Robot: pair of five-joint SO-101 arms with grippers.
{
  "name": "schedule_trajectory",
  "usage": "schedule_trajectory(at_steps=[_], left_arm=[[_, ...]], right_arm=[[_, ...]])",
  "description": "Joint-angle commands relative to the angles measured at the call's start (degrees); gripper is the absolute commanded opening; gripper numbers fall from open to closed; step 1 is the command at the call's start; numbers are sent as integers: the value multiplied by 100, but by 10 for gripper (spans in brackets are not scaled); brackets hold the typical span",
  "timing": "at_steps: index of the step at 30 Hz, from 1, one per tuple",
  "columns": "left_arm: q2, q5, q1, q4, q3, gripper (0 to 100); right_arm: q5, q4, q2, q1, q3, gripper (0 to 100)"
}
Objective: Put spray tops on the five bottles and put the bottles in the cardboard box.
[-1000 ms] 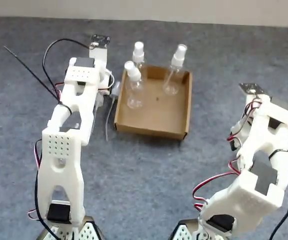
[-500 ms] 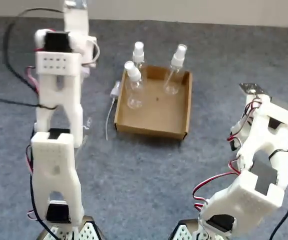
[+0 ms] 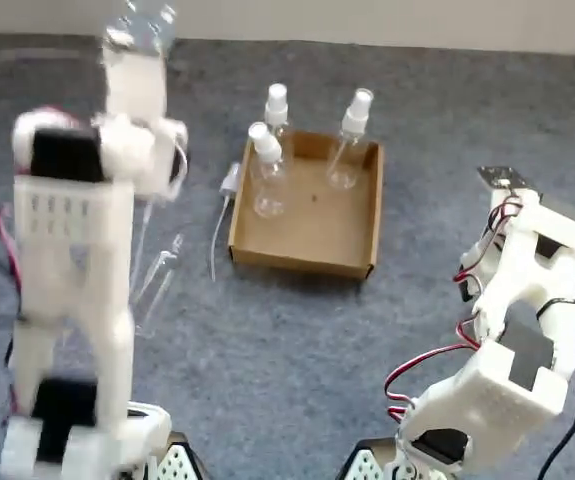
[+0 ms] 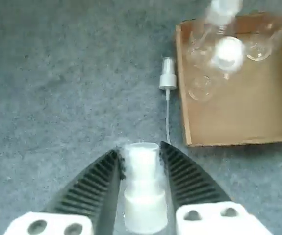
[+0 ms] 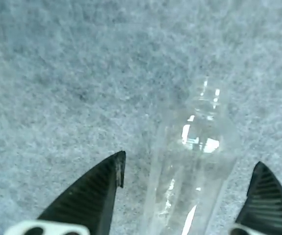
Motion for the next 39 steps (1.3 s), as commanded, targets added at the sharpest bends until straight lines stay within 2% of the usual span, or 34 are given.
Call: schedule_trajectory(at_steps=[1,6,11,18,23,33,37,39], left_arm=[[-2044,-114,154,-1213,2651,2],[-3029,-105,171,-2549,4866,2],[-3152,-105,154,-3209,5824,2],[-3160,-105,145,-3235,5991,2],[-3160,-105,145,-3244,6088,2],[-3160,-105,145,-3244,6088,2],[-3160,-105,145,-3235,6088,2],[-3160,-105,145,-3235,6088,2]], right_arm=[[404,-22,-75,-40,-277,335],[396,-31,-75,-22,-312,335],[-44,-84,-22,-57,-321,335],[-79,-295,-4,-207,-321,334],[-281,-523,-4,-207,-295,250],[-290,-470,-13,-198,-277,159],[-264,-462,-31,-110,-277,167],[53,-382,-48,-22,-277,212]])
